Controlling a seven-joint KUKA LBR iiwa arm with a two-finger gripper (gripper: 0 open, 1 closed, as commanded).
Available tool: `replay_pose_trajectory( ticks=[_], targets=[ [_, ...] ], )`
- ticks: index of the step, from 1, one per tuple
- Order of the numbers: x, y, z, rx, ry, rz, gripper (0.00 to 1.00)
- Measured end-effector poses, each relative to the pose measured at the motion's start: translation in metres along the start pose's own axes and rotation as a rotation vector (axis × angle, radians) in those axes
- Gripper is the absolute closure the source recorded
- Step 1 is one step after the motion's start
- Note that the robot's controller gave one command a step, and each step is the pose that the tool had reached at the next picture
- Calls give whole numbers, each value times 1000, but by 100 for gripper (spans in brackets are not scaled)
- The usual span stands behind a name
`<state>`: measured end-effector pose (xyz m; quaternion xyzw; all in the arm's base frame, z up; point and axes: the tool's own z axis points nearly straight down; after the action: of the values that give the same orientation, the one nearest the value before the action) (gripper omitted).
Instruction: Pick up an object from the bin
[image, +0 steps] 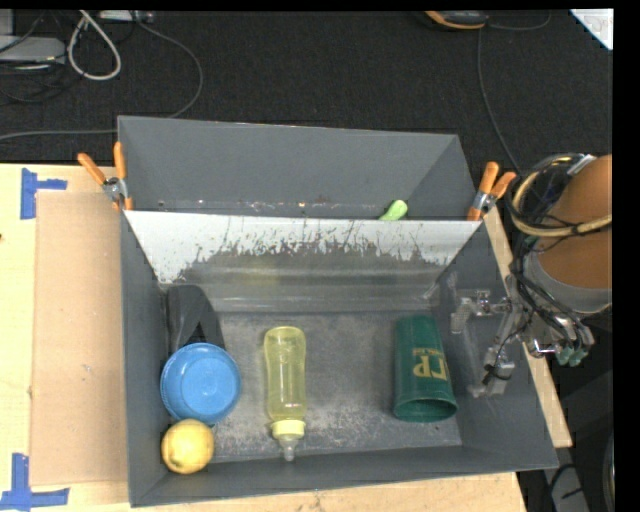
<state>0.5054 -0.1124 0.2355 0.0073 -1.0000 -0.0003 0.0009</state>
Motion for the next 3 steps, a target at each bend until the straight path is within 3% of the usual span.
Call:
replay_pose_trajectory(
  ticks=[1, 2, 3],
  targets=[
    [0, 0, 0, 0, 0, 0, 0],
    [-8, 55, 61, -4, 6, 11, 0],
    [-38, 56, 73, 4, -10, -50, 0]
  ],
)
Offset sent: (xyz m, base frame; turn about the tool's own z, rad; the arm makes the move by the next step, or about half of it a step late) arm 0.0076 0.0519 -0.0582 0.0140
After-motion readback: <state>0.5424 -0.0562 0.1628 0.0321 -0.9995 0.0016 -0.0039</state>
